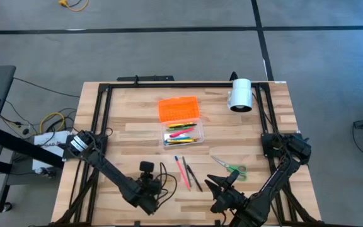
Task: Pick & place school supplies into a supply box
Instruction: Put the yellow pencil into the supply box
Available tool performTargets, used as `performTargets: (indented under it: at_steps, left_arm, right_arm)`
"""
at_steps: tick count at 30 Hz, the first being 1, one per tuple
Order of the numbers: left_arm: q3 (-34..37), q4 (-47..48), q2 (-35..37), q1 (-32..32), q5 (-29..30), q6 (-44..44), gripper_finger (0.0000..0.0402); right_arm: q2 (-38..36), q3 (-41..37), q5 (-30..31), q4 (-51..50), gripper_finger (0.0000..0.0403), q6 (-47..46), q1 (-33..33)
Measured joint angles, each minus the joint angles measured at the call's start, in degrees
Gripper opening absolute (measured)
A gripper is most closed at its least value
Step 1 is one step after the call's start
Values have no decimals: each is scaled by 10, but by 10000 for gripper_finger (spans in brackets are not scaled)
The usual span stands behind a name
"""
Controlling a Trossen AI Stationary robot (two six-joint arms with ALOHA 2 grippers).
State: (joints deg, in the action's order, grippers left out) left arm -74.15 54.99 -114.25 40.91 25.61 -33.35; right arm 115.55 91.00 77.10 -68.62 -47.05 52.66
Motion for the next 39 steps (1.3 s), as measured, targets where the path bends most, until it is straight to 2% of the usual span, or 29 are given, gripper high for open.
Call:
performTargets:
  at_steps: [7, 14, 19, 29, 39]
  left_arm:
    - [-1, 2, 2, 1, 24, -3, 27]
    - [-2, 3, 2, -2, 81, -3, 27]
    - [-3, 10, 3, -18, 123, -3, 27]
    - [-4, 11, 3, -69, 163, 23, 27]
    - [-76, 26, 4, -122, 196, 78, 27]
  right_arm:
    - [0, 0, 0, 0, 108, 0, -6]
    - [0, 0, -5, 0, 108, 0, -11]
    - [0, 0, -5, 0, 108, 0, -14]
    - [0, 0, -7, 0, 108, 0, -14]
    - [0, 0, -7, 0, 108, 0, -14]
